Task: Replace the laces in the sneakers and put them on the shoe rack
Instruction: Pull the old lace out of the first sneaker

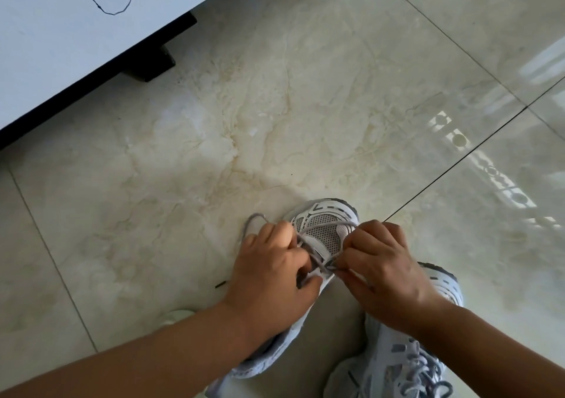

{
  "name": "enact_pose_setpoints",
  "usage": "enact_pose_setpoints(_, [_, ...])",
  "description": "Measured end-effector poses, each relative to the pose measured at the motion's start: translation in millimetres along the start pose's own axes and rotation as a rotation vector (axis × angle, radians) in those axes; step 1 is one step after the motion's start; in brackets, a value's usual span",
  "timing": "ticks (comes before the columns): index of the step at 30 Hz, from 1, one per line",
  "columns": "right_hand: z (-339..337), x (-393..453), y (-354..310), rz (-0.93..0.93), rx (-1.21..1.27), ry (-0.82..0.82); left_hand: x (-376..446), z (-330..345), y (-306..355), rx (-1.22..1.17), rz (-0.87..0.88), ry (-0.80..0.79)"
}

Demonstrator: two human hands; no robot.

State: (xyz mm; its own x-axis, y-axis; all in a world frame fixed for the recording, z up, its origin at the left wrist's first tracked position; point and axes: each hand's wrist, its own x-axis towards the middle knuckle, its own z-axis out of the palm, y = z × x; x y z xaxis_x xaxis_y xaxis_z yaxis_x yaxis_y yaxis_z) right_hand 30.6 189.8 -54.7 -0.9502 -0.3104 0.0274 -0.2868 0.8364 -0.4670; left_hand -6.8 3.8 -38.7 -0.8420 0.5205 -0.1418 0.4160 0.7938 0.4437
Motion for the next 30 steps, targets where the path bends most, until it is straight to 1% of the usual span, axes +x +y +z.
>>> enact_pose_setpoints(2, [-1,-3,2,0.022,-0.010,-0.023,0,4,0,-0.012,-0.003,0.007])
enact_pose_setpoints(7, [-7,-9,16,0.177,-0.077,-0.063,-1,5,-6,-0.079,-0.051,0.049])
enact_pose_setpoints(13, [-2,2,-6,0.217,0.078,-0.030,0,-1,-4,-0.030,-0.053,0.029])
enact_pose_setpoints(15, [4,8,-10,0.207,0.086,-0.048,-1,0,-5,-0.028,-0.051,0.021])
enact_pose_setpoints(17, [6,13,-13,0.253,0.109,-0.064,-2,0,-5,-0.026,-0.052,0.025])
enact_pose_setpoints(20, [6,19,-14,0.297,0.163,-0.151,-4,0,-4,-0.049,-0.062,0.040])
enact_pose_setpoints(21, [7,19,-14,0.272,0.141,-0.163,-4,0,-4,-0.054,-0.065,0.042])
enact_pose_setpoints(24, [8,15,-6,0.214,-0.033,-0.160,-4,1,-6,-0.079,-0.060,0.042])
enact_pose_setpoints(28, [1,6,17,0.275,-0.246,-0.198,-5,-1,-9,-0.087,-0.057,0.048])
enact_pose_setpoints(30, [0,5,14,0.289,-0.219,-0.190,-6,-1,-9,-0.089,-0.060,0.051])
